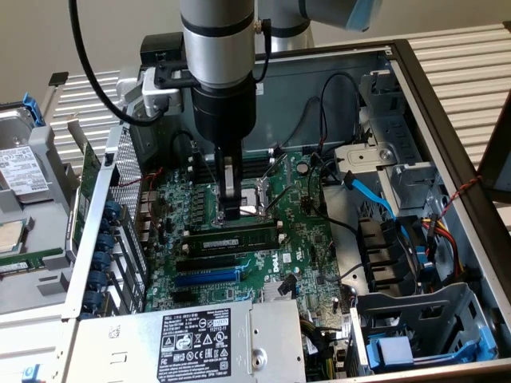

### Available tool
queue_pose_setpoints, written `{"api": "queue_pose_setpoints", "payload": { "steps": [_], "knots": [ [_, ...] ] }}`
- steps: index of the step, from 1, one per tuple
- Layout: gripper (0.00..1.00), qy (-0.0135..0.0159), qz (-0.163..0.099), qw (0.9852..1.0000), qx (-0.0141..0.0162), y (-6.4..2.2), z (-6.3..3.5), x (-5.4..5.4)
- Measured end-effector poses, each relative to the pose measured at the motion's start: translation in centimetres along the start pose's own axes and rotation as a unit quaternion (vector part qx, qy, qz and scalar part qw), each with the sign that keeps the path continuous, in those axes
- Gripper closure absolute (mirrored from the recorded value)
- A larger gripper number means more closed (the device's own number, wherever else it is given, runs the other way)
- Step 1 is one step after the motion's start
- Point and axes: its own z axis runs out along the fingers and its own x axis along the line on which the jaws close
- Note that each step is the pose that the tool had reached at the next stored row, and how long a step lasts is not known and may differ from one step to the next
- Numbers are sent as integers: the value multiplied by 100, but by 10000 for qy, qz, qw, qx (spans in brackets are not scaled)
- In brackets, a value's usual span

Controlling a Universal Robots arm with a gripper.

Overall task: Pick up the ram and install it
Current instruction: 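Press down the ram until it locks into place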

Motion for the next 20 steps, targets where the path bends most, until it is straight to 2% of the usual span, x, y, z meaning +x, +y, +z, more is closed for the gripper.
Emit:
{"api": "queue_pose_setpoints", "payload": {
  "steps": [7,12,14,17,20],
  "knots": [
    [89,5,2,10000,85,47,57,-1],
    [89,12,3,9999,113,46,106,-2],
    [89,28,4,9999,115,46,108,-2],
    [89,67,5,9999,127,47,109,-1],
    [89,68,6,9998,168,46,119,-1]
  ]
}}
